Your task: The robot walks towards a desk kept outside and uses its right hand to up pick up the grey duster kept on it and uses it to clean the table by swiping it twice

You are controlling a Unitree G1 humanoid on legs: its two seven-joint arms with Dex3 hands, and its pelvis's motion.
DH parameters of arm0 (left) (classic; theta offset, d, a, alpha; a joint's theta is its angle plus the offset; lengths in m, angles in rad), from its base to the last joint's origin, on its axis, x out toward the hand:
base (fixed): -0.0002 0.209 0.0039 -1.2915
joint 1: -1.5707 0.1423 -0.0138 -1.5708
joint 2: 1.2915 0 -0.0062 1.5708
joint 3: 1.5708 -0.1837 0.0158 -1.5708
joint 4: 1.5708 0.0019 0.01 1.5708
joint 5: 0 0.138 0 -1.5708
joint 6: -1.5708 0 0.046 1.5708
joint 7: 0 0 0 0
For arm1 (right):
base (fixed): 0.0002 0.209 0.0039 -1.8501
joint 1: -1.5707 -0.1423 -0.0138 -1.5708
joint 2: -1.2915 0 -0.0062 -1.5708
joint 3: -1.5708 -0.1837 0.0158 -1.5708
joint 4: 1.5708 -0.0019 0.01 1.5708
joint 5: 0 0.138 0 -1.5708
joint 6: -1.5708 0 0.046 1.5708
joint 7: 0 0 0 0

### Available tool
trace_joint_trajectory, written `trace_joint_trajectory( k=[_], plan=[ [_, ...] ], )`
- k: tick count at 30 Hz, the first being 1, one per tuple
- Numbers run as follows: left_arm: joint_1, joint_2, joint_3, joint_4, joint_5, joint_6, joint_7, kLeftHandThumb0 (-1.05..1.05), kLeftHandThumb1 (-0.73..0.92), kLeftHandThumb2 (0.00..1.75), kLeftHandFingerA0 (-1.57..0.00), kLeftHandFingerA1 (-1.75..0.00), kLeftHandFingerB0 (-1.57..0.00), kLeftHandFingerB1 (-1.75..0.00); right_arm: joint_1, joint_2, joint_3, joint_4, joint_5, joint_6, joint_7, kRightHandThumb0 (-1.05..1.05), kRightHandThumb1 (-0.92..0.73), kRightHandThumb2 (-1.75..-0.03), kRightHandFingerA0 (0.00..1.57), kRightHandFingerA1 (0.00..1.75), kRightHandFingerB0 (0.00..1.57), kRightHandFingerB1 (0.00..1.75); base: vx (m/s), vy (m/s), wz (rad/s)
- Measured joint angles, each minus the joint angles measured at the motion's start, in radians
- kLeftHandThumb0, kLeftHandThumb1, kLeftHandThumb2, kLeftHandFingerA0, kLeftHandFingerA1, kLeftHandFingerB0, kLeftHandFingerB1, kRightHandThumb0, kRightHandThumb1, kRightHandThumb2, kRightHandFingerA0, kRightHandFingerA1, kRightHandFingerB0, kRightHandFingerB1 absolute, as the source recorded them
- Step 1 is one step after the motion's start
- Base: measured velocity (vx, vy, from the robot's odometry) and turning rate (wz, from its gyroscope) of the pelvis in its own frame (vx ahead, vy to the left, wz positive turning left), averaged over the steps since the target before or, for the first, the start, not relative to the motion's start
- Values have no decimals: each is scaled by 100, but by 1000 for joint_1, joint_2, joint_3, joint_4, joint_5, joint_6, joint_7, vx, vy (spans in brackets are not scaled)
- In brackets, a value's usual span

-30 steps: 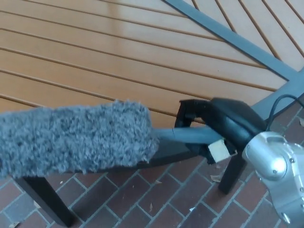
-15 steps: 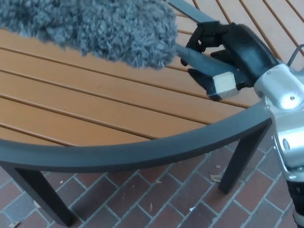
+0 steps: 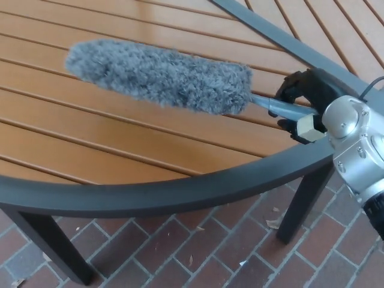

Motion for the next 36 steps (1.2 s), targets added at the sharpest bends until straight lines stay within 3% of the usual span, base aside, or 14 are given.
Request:
trace_joint_trajectory(
  k=[1, 3, 6, 10, 11, 15, 16, 20, 21, 24, 25, 27, 28, 36],
  plan=[
    [-3, 0, 2, 0, 0, 0, 0, 6, 69, 75, -77, -57, -74, -57, -16, -2, 20, 53, -15, -16, -27, -33, -84, -74, 84, 135, 70, 76, 0, 0, 0],
    [-4, 0, 3, 0, 0, 0, 0, 8, 69, 78, -76, -58, -74, -57, -29, -2, 42, 107, -30, -39, -58, -33, -83, -74, 84, 134, 72, 77, 0, 0, 0],
    [-2, 0, 6, 0, 0, 0, -2, 6, 66, 83, -79, -56, -74, -54, -30, 1, 62, 158, -43, -70, -96, -35, -85, -72, 86, 131, 76, 80, 0, 0, 0],
    [13, -4, 9, 0, 0, -3, -13, 5, 67, 79, -76, -57, -72, -56, -30, 29, 57, 242, -46, -99, -160, -34, -86, -72, 84, 138, 68, 86, 0, 0, 0],
    [17, -8, 11, 0, 0, -5, -15, 5, 68, 82, -84, -56, -79, -55, -30, 44, 43, 266, -43, -104, -180, -31, -83, -73, 82, 145, 64, 94, 0, 0, 0],
    [18, -12, 16, 11, 0, -6, -21, 5, 68, 82, -84, -56, -79, -55, -36, 78, 13, 323, -38, -121, -239, -31, -83, -73, 82, 145, 64, 94, 0, 0, 0],
    [18, -12, 16, 14, 0, -6, -21, 5, 67, 81, -83, -56, -77, -54, -37, 82, 10, 331, -37, -124, -249, -25, -71, -69, 75, 153, 72, 105, 0, 0, 0],
    [15, -12, 20, 20, 0, -8, -22, 5, 67, 81, -83, -56, -77, -54, -43, 85, 16, 346, -39, -161, -283, -25, -71, -69, 75, 153, 72, 105, 0, 0, 0],
    [15, -12, 21, 21, 0, -8, -22, 6, 65, 87, -80, -56, -76, -55, -43, 85, 17, 347, -40, -167, -286, -33, -69, -62, 73, 131, 34, 39, 0, 0, 0],
    [13, -12, 25, 23, 0, -8, -24, 6, 65, 87, -80, -56, -76, -55, -50, 84, 29, 350, -39, -198, -284, -33, -69, -62, 73, 131, 34, 39, 0, 0, 0],
    [11, -12, 26, 23, -1, -8, -25, 5, 71, 74, -78, -58, -73, -57, -56, 83, 33, 349, -38, -204, -273, -60, -41, -82, 0, 26, 1, 25, 0, 0, 0],
    [11, -13, 28, 22, -1, -9, -26, 5, 71, 74, -78, -58, -73, -57, -67, 74, 62, 349, -41, -213, -239, -60, -41, -82, 0, 26, 1, 25, 0, 0, 0],
    [12, -13, 28, 22, -1, -9, -26, 3, 69, 78, -82, -56, -75, -54, -70, 69, 75, 349, -44, -213, -226, -73, -46, -74, 0, 0, 5, 4, 0, 0, 0],
    [18, -14, 28, 16, 0, -9, -26, 4, 71, 75, -79, -56, -73, -53, -78, 5, 193, 332, -80, -214, -98, -85, -50, -71, 0, 0, 0, 0, 0, 0, 0]
  ],
)
